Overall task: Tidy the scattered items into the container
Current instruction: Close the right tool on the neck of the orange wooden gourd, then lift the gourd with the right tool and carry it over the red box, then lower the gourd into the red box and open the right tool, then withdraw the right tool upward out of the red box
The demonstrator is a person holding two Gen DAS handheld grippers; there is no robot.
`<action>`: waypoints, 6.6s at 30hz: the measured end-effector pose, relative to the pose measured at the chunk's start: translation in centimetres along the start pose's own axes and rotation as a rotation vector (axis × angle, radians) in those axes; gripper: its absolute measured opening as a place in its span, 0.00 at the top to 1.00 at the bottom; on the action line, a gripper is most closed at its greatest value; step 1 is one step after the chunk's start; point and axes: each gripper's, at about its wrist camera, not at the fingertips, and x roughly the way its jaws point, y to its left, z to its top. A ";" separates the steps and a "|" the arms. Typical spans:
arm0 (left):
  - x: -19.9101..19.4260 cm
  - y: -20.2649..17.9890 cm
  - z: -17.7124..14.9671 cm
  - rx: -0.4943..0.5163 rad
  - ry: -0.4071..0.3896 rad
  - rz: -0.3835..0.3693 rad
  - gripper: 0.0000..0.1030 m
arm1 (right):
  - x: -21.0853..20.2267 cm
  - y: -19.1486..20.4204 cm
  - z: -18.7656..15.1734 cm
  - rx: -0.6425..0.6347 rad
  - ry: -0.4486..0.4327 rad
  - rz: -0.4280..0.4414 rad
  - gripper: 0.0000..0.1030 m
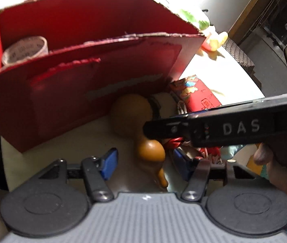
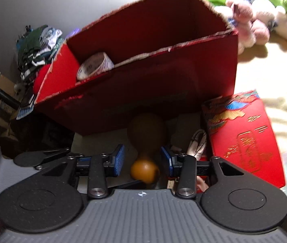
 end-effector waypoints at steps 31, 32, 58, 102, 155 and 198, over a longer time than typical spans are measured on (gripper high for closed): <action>0.9 0.6 -0.1 -0.011 0.029 -0.056 0.62 | 3.8 -0.2 0.1 0.011 0.088 -0.053 0.67; 0.7 0.5 -0.1 -0.001 0.026 -0.056 0.62 | 3.7 -0.1 0.0 0.009 0.084 -0.050 0.68; -10.5 -5.5 6.1 0.317 -0.304 -0.166 0.66 | -9.7 0.6 4.3 0.079 -0.283 0.075 0.69; 4.9 6.6 15.7 -0.279 0.152 0.166 0.64 | 12.0 -0.2 17.9 -0.083 0.407 0.124 0.70; 5.0 7.2 17.7 -0.337 0.116 0.254 0.66 | 11.1 -3.3 17.8 0.094 0.407 0.215 0.69; 3.5 6.5 14.5 -0.224 -0.019 0.358 0.34 | 10.3 -1.8 18.1 0.035 0.183 0.055 0.63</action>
